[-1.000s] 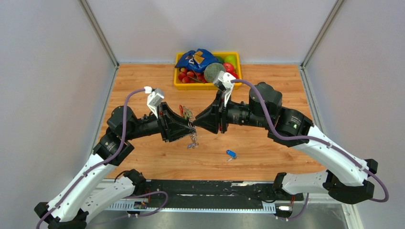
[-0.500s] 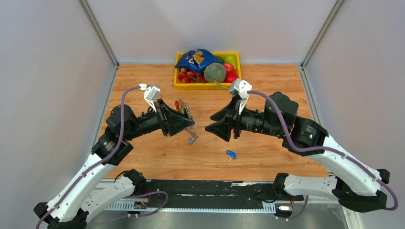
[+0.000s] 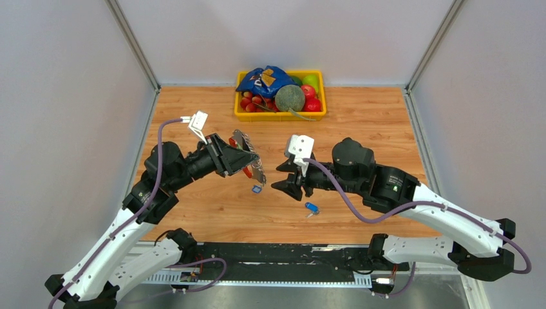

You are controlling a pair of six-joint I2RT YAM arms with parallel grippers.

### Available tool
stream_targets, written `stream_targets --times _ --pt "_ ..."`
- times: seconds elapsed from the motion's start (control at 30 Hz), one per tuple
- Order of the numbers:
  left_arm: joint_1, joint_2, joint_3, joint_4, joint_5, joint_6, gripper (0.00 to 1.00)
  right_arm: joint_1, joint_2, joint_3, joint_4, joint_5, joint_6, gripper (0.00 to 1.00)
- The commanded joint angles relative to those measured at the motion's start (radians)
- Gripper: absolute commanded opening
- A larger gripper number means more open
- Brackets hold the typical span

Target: Put the keys on the keyring

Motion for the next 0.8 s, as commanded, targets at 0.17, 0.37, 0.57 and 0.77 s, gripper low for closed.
stream_targets --times 0.17,0.37,0.57,0.77 --pt "-0.001 -0.025 0.002 0.028 -0.043 -0.126 0.00 0.070 -0.030 -0.047 0.199 0.116 -0.152 0.45" --pt "0.000 -0.023 0.003 0.043 -0.003 -0.124 0.00 0.129 -0.026 -0.077 0.250 0.266 -0.248 0.38" --pt "0.000 -0.022 0.031 0.021 0.029 -0.108 0.00 0.163 -0.061 -0.102 0.259 0.293 -0.361 0.40" --pt "0.000 -0.022 0.039 0.015 0.055 -0.106 0.00 0.191 -0.066 -0.121 0.278 0.325 -0.448 0.39"
